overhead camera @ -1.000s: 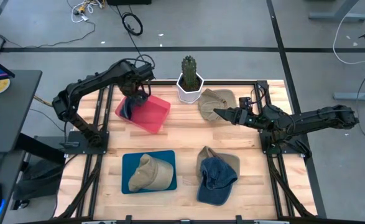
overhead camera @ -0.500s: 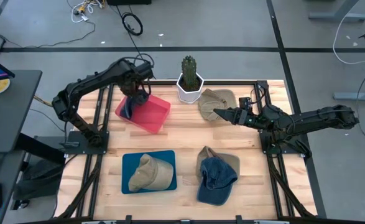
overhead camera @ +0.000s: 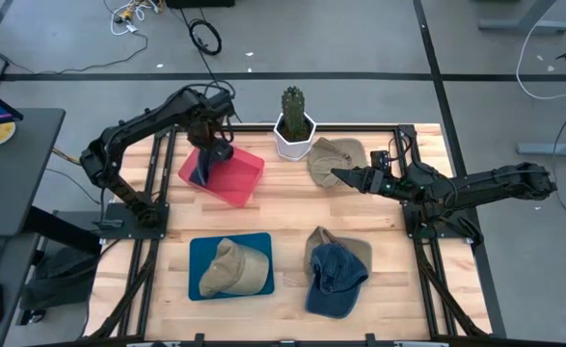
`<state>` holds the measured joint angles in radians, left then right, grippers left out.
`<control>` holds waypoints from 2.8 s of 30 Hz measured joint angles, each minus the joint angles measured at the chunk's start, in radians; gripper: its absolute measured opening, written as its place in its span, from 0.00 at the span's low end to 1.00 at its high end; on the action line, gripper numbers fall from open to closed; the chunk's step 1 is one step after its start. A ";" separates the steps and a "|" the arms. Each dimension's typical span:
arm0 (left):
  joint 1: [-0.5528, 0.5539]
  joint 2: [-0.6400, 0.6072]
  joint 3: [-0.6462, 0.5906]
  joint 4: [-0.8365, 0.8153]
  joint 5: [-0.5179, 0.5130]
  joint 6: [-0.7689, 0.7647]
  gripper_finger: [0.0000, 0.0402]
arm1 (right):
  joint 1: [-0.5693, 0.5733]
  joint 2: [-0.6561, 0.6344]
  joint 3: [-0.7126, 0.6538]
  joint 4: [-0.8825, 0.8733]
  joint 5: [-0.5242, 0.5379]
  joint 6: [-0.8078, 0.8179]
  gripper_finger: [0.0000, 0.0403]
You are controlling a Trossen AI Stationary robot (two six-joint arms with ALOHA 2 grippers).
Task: Pick & Place hat
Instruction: Put the top blue cap into the pink bin, then put the top brown cap into the blue bin
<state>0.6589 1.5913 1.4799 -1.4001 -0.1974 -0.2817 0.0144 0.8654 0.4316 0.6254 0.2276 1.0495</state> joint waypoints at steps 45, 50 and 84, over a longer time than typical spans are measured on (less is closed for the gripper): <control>-0.007 0.102 0.000 0.037 0.220 0.117 0.83 | 0.000 0.000 0.000 -0.007 0.000 -0.015 0.63; -0.007 0.102 0.000 0.036 0.353 0.161 0.93 | 0.000 0.000 0.000 -0.008 0.000 -0.015 0.63; -0.118 -0.162 0.345 0.259 0.537 0.207 0.95 | 0.000 -0.072 0.000 -0.012 -0.048 -0.038 0.63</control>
<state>0.5409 1.4297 1.8253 -1.1413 0.3401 -0.0749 0.0143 0.7936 0.4316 0.6132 0.1794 1.0116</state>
